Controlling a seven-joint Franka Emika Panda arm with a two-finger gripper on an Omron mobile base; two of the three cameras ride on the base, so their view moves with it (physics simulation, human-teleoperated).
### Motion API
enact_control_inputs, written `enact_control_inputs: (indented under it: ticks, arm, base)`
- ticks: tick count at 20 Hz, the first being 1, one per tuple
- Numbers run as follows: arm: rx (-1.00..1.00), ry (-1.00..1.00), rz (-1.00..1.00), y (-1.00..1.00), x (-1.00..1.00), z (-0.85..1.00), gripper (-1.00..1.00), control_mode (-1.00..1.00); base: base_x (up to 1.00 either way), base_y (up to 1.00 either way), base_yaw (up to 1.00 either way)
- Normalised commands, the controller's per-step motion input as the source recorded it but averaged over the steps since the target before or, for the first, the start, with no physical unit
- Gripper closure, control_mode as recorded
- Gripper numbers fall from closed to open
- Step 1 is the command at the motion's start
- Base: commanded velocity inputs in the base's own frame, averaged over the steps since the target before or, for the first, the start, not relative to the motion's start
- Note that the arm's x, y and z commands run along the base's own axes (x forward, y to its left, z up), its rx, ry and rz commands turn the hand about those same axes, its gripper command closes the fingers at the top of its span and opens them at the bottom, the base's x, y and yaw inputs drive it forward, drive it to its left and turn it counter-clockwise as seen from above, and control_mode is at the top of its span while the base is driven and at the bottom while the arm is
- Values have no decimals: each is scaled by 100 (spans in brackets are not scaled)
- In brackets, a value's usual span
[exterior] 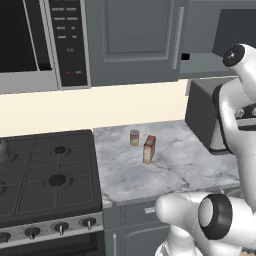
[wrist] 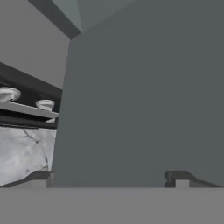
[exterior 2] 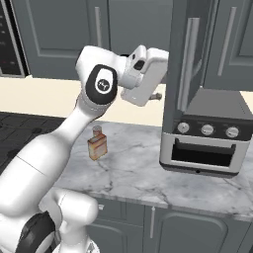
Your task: Pick the pan from the cabinet and place it on the stove. Then turn on the stove burner for the pan.
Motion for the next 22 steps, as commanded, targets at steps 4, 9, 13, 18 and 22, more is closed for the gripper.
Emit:
enact_control_inputs:
  ticks: [4, 9, 13, 18, 22]
  arm:
    - [8, 0, 0, -81, 7, -1, -100, -100]
    - [8, 0, 0, -61, 7, -7, -100, -100]
    - [6, -7, 0, -18, -1, -6, -100, -100]
    - [3, -13, 0, 72, -1, -4, -100, -100]
    - [0, -20, 2, 100, 0, -1, -100, -100]
  base:
    - [0, 0, 0]
    - [0, 0, 0]
    - [0, 0, 0]
    - [0, 0, 0]
    - [0, 0, 0]
